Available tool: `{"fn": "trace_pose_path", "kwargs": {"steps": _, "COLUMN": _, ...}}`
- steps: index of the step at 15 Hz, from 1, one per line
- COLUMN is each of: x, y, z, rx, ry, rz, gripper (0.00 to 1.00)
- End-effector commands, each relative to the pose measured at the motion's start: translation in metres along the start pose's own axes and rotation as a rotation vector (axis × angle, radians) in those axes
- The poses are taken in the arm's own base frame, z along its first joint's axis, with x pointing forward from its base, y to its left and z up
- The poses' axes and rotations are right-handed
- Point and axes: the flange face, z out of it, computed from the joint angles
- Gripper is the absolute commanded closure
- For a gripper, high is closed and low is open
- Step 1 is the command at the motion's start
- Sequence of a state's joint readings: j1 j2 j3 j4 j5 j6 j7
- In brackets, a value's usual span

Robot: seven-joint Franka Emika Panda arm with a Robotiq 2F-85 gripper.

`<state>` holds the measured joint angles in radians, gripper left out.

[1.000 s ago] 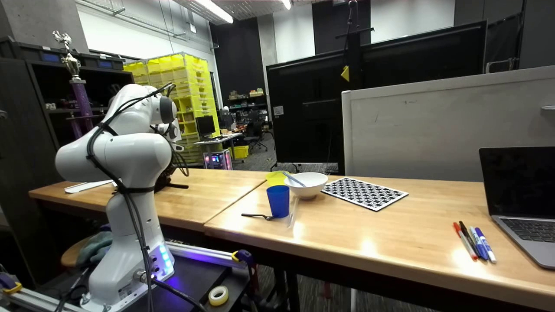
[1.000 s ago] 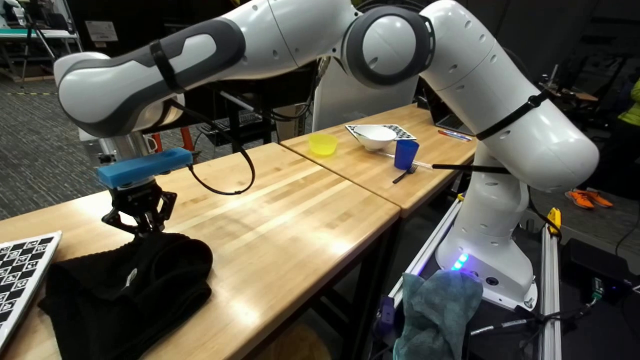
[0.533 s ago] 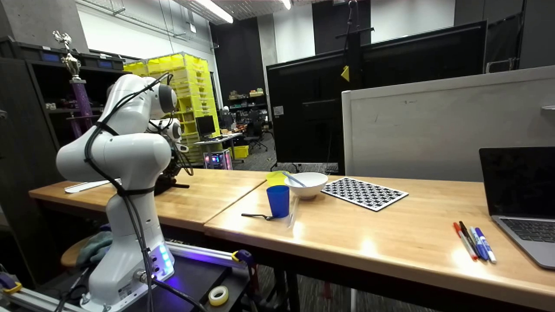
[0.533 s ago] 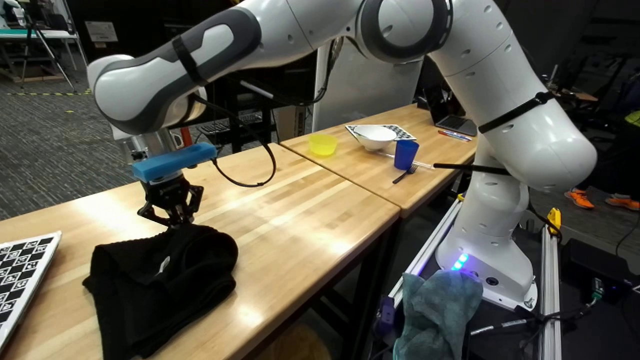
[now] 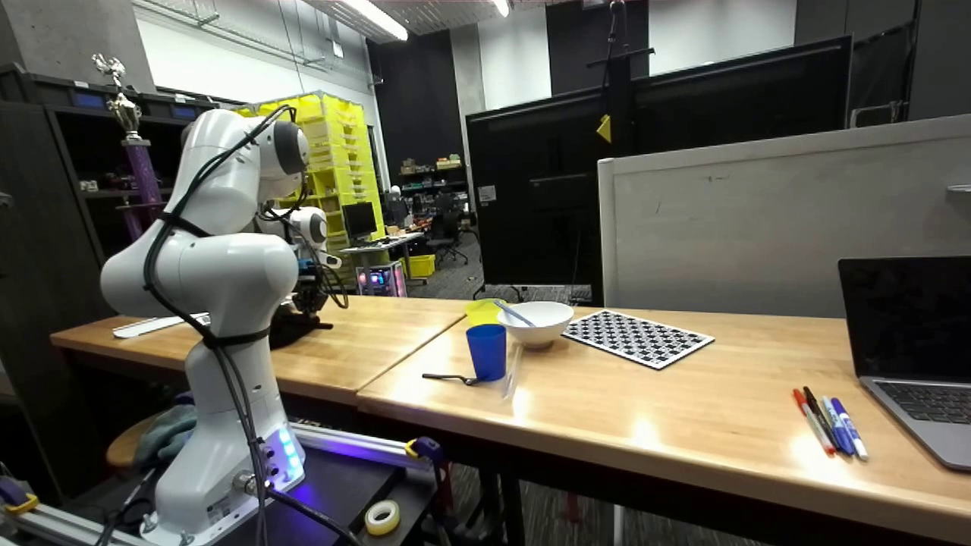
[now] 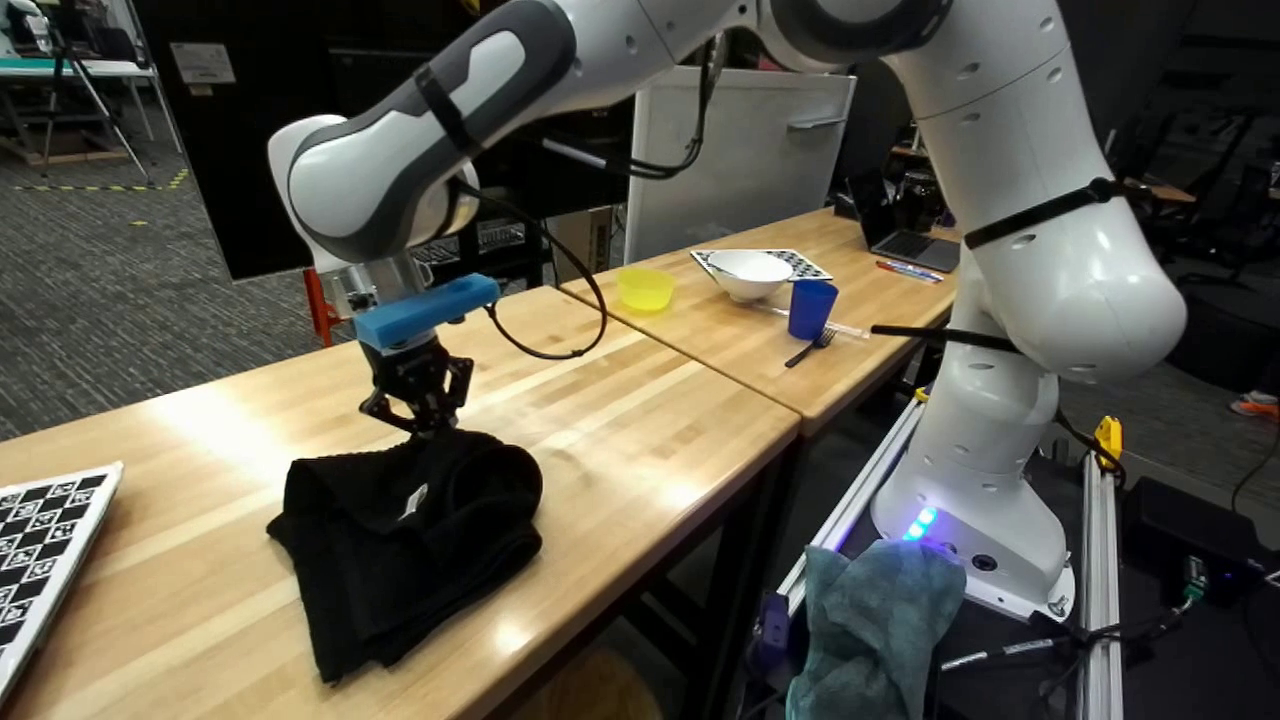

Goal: Move the black cloth to the right

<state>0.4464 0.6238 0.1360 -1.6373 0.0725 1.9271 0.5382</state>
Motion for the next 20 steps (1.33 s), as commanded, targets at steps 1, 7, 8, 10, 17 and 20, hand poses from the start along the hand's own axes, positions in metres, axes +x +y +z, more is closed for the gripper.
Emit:
{"fn": "trace_pose_path", "kwargs": {"steps": 1, "x": -0.019, "y": 0.045, "z": 0.017, "rx": -0.035, "ry": 0.001, "rz": -0.003, "gripper": 0.98}}
{"fn": "trace_pose_path", "kwargs": {"steps": 7, "x": -0.055, "y": 0.109, "z": 0.031, "rx": -0.073, "ry": -0.016, "rz": 0.001, "gripper": 0.98}}
{"fn": "trace_pose_path", "kwargs": {"steps": 8, "x": -0.061, "y": 0.118, "z": 0.033, "rx": -0.085, "ry": -0.021, "rz": 0.008, "gripper": 0.98}}
{"fn": "trace_pose_path", "kwargs": {"steps": 10, "x": -0.072, "y": 0.138, "z": 0.037, "rx": -0.105, "ry": -0.022, "rz": 0.023, "gripper": 0.98}}
{"fn": "trace_pose_path", "kwargs": {"steps": 17, "x": -0.109, "y": 0.218, "z": 0.056, "rx": -0.117, "ry": -0.009, "rz": 0.095, "gripper": 0.98}}
{"fn": "trace_pose_path", "kwargs": {"steps": 20, "x": -0.123, "y": 0.265, "z": 0.063, "rx": -0.127, "ry": -0.005, "rz": 0.109, "gripper": 0.98}}
